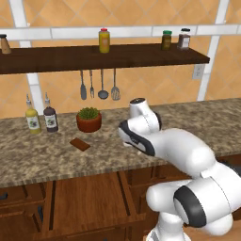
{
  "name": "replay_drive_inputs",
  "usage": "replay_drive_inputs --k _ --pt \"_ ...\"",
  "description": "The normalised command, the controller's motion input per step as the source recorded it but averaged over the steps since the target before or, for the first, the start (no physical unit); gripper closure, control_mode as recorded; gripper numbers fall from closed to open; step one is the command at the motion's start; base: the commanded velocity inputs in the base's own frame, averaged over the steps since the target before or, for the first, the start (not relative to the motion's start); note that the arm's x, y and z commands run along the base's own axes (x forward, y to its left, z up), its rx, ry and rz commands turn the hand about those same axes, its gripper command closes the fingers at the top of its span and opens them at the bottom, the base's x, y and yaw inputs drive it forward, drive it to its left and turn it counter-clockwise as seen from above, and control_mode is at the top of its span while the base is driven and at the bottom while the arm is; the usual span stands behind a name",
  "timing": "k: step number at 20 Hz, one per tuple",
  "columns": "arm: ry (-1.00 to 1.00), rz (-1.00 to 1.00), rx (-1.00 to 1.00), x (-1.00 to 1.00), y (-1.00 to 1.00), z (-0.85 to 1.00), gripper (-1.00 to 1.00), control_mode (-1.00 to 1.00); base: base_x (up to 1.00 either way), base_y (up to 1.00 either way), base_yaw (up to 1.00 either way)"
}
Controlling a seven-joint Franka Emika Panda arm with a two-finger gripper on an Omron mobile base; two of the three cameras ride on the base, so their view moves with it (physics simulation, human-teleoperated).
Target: Pick the rolling pin from the drawer and place it on the counter.
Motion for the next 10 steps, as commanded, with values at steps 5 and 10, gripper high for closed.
replay_drive_inputs --k 5,10 --pt "-0.11 0.19 0.02 1.00 0.00 -0.51 1.00 -1.00 0.00 0.00 0.00" --pt "-0.16 0.11 0.09 0.94 0.14 -0.28 1.00 -1.00 0.00 0.00 0.00"
